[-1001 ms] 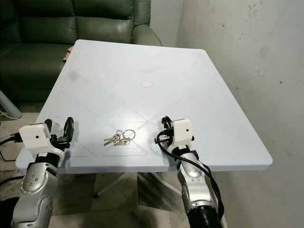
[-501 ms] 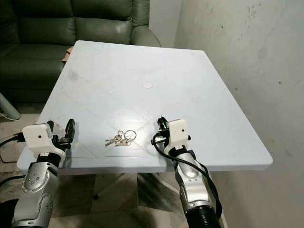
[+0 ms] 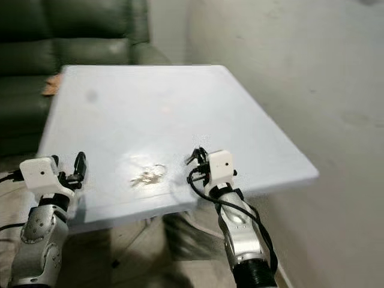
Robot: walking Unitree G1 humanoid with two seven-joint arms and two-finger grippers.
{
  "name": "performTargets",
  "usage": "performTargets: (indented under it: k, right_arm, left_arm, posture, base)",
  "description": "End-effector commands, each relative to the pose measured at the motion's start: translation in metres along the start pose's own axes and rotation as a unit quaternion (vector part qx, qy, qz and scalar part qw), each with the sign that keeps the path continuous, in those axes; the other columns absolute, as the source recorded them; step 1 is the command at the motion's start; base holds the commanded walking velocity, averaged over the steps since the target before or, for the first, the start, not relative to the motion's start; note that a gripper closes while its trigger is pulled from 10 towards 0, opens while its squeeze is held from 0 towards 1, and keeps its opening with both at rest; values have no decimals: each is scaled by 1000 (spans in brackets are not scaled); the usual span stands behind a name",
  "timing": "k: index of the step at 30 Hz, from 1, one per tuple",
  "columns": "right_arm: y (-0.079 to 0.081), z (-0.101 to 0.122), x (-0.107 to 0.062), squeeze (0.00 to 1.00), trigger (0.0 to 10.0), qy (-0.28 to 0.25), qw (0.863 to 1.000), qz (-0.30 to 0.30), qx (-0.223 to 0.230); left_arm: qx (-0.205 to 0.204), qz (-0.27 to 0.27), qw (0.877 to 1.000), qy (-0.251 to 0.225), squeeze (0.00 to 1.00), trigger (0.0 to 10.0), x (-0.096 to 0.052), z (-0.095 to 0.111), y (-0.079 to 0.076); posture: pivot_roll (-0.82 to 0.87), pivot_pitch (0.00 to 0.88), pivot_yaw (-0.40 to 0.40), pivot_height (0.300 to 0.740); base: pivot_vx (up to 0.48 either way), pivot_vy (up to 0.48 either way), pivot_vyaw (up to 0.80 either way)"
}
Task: Hang keys on a hook
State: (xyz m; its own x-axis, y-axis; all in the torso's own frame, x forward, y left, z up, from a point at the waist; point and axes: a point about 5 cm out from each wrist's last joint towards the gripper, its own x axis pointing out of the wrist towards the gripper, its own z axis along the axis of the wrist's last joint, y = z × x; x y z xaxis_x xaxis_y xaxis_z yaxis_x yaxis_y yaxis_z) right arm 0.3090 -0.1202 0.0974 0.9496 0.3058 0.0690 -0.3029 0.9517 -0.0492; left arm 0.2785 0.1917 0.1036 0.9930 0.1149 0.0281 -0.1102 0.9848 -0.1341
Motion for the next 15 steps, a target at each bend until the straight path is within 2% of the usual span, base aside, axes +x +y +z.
performTargets:
  k: [1,15]
  right_arm:
    - [3,6,3,0,10000,-12,1000,3,4]
    - [2,7,3,0,10000,-11,1000,0,1]
  left_arm:
    - [5,9,1000,5,0,10000,0,1,7]
    - [31,21,999,15,0,10000,1,0,7]
  posture:
    - [-40,0,-47,740]
    - [-45,0,-44,740]
  base:
    - [0,0,-781]
    - [0,0,-781]
